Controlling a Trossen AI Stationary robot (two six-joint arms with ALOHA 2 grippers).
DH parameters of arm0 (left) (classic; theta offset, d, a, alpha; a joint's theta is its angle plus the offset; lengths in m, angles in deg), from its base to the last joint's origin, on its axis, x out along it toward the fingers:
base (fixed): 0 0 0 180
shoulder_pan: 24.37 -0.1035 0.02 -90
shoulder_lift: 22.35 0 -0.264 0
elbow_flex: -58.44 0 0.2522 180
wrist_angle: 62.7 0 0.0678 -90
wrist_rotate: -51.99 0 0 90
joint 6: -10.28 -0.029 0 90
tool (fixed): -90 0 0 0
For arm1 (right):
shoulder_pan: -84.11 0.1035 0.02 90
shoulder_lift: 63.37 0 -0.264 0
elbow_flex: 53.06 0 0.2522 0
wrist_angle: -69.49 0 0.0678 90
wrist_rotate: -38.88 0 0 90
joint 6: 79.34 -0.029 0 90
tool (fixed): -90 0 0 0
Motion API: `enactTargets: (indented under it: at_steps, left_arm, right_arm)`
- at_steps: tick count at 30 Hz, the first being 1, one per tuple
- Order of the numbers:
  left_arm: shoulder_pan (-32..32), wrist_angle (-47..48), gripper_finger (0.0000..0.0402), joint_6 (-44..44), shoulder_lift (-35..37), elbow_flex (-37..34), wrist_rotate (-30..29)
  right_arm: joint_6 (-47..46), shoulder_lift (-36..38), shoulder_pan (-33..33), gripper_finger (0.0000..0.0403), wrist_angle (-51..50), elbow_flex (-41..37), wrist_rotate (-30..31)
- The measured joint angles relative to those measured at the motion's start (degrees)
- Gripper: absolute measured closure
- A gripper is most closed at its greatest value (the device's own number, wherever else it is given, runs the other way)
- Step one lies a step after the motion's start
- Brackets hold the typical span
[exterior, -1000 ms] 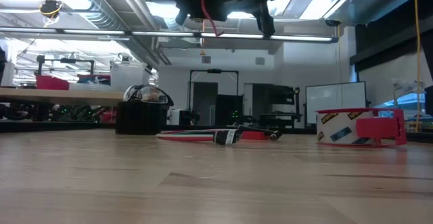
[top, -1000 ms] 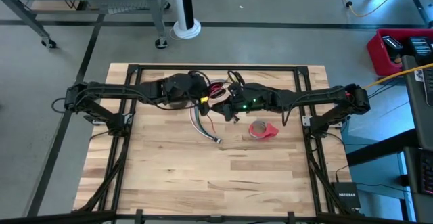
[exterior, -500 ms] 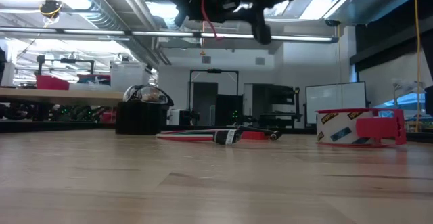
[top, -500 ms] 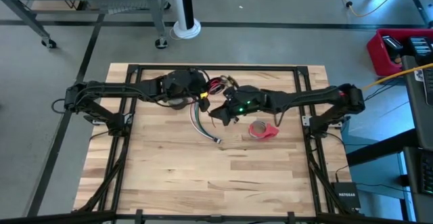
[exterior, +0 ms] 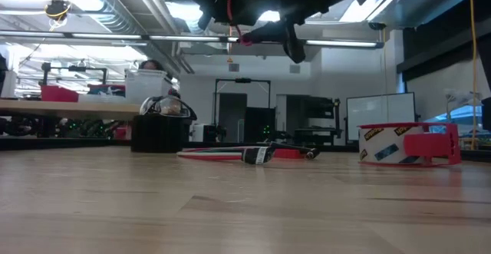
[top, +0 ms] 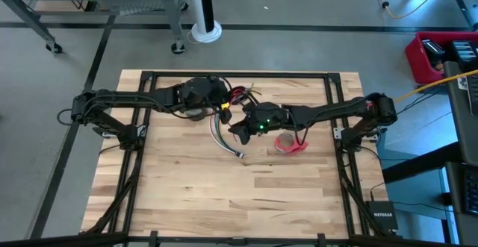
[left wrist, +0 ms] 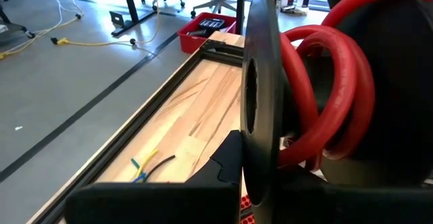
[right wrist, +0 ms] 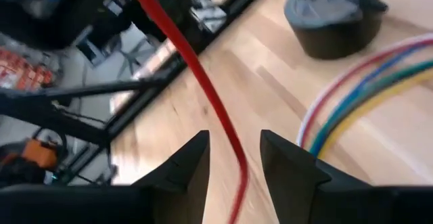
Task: Coil cords
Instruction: Coil the red wire onto the spool
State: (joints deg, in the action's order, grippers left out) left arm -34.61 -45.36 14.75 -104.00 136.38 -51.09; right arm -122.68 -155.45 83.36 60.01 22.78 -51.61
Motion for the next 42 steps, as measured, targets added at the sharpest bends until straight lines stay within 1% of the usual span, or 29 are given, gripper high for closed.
enactTargets:
  at_steps: [3, 18, 22, 30, 31, 33, 36, 38, 42]
  left_arm:
    - [0.0, 0.0, 0.0401, 0.0, 0.0, 0.0, 0.0]
    - [0.0, 0.0, 0.0401, 0.0, 0.2, 0.0, 0.0]
    - [0.0, -0.2, 0.0401, 0.0, 1.0, 0.0, 0.0]
    - [0.1, 0.0, 0.0401, 0.2, 1.1, 0.0, 0.0]
    - [0.1, 0.0, 0.0401, 0.2, 1.1, 0.0, 0.0]
    - [0.1, 0.0, 0.0401, 0.3, 1.1, 0.0, 0.0]
    - [0.1, -0.1, 0.0401, 0.3, 1.1, 0.0, 0.0]
    - [0.1, -0.1, 0.0401, 0.3, 1.1, 0.0, 0.0]
    - [0.1, -0.3, 0.0401, 0.4, 1.1, 0.0, 0.0]
  right_arm:
    - [0.0, 0.0, 0.0, 0.0269, -2.0, 0.0, 0.0]
    - [-1.2, 0.0, 0.0, 0.0272, -4.8, 0.0, -0.1]
    - [-1.3, 0.0, 0.0, 0.0296, -4.9, 0.0, -0.1]
    - [-1.3, 0.0, 0.0, 0.0385, -4.8, 0.0, 0.5]
    - [-1.3, 0.0, 0.0, 0.0391, -4.8, 0.0, 0.5]
    - [-1.3, 0.0, 0.0, 0.0391, -4.5, 0.0, 0.5]
    - [-1.4, 0.0, 0.0, 0.0376, -4.4, 0.0, 1.8]
    - [-1.7, 0.0, 0.0, 0.0374, -4.4, 0.0, 2.9]
    - [-1.9, 0.0, 0.0, 0.0392, -4.3, 0.0, 4.7]
